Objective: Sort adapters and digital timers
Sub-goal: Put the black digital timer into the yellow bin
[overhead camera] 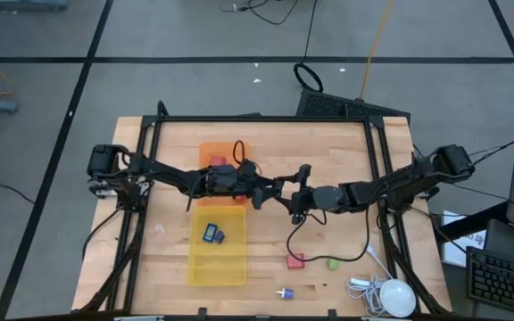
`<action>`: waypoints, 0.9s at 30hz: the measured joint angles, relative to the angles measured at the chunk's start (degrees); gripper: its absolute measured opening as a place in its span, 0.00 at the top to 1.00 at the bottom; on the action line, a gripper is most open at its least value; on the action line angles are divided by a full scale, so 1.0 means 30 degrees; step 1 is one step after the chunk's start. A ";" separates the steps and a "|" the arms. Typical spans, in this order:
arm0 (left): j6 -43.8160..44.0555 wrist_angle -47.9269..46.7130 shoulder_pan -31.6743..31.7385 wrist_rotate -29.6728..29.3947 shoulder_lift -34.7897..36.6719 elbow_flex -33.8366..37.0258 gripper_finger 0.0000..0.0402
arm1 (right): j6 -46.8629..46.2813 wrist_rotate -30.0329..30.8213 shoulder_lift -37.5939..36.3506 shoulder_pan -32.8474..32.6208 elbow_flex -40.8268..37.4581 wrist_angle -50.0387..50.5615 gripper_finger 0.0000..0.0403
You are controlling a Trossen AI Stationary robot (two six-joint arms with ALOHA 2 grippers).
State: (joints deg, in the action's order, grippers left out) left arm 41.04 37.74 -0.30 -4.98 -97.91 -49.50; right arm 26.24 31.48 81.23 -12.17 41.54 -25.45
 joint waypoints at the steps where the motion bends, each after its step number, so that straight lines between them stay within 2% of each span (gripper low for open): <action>1: 0.0005 0.0000 0.0000 -0.0013 0.0000 0.0000 0.33 | 0.0000 0.0000 0.0000 -0.0001 0.0000 0.0000 0.29; 10: 0.0022 -0.0014 0.0000 -0.0013 0.0000 0.0000 0.36 | -0.0007 -0.0007 0.0000 -0.0004 0.0000 0.0000 0.29; 17: 0.0002 -0.0029 0.0000 -0.0094 -0.0004 0.0000 0.53 | -0.0007 -0.0007 0.0000 -0.0004 0.0000 0.0000 0.29; 21: -0.1106 -0.0010 0.0000 -0.0860 -0.0003 0.0000 0.63 | -0.0007 -0.0011 0.0000 -0.0001 0.0000 0.0000 0.29; 27: -0.1527 0.0073 -0.0007 -0.1298 -0.0007 0.0000 0.72 | -0.0013 -0.0007 0.0000 0.0003 0.0007 0.0007 0.29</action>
State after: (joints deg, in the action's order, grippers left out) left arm 36.45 37.95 -0.32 -8.87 -97.93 -49.50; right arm 26.20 31.46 81.23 -12.16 41.56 -25.43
